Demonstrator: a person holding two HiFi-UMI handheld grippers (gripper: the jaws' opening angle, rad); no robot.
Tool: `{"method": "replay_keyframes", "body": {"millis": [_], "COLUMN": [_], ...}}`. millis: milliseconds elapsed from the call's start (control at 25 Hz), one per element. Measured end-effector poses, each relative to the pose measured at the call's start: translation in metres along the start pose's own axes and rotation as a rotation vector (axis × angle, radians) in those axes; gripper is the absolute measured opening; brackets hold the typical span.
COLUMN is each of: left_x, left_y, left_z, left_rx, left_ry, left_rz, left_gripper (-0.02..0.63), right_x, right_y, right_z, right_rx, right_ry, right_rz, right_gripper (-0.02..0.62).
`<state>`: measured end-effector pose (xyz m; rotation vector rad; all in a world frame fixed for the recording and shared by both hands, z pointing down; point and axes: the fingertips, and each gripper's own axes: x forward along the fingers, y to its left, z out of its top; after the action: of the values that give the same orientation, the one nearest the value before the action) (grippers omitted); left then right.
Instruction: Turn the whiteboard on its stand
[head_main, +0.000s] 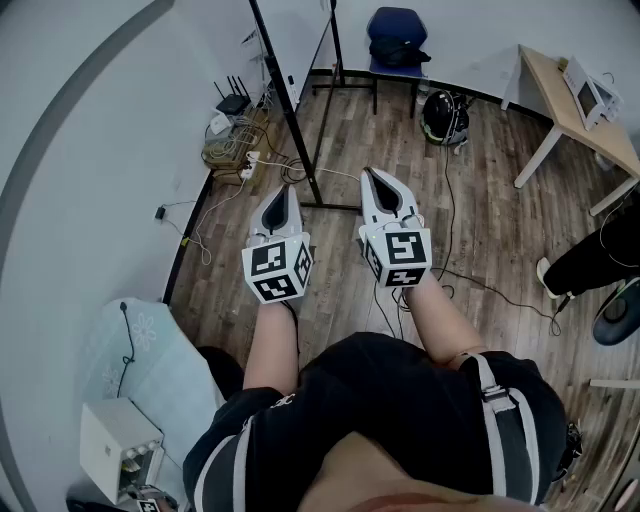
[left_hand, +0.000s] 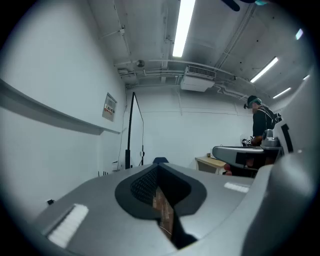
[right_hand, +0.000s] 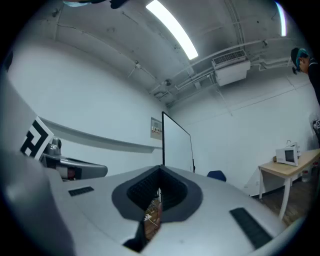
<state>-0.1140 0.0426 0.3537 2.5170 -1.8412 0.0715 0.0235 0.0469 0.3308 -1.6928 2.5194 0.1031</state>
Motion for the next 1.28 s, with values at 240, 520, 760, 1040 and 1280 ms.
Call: {"method": "replay_keyframes", "body": {"millis": [240, 520, 760, 1040, 1280], "left_x": [0.004, 0.018, 0.035, 0.057, 0.081], "left_y": [-0.012, -0.032, -0.055, -0.064, -0.040], "left_z": [-0.003, -0.009, -0.022, -0.029, -0.031], "left_rx": [0.008, -0.004, 0.021, 0.014, -0.008], "left_ry": [0.010, 0.024, 0.057, 0.065, 0.032], "left_rz": [-0.004, 0.015, 0.027, 0.055, 0.072], "left_gripper": [0.006, 0.006, 0.006, 0.006, 0.006], "right_x": [-0.003, -0.007, -0.009, 0.001, 0.034], "right_y": [-0.005, -0.028, -0.054, -0.077, -0.076], "right_z": [-0.001, -0.011, -0.027, -0.039, -0.047], "right_rx": [0.010, 0.011, 0.031, 0.043, 0.040], "right_ry": [-0.002, 0.014, 0.032, 0.052, 0.051], "right_rz": [0.030, 0.056, 0.068, 0.075, 0.094], "right_gripper": [-0.008, -0.008, -0.008, -0.008, -0.008]}}
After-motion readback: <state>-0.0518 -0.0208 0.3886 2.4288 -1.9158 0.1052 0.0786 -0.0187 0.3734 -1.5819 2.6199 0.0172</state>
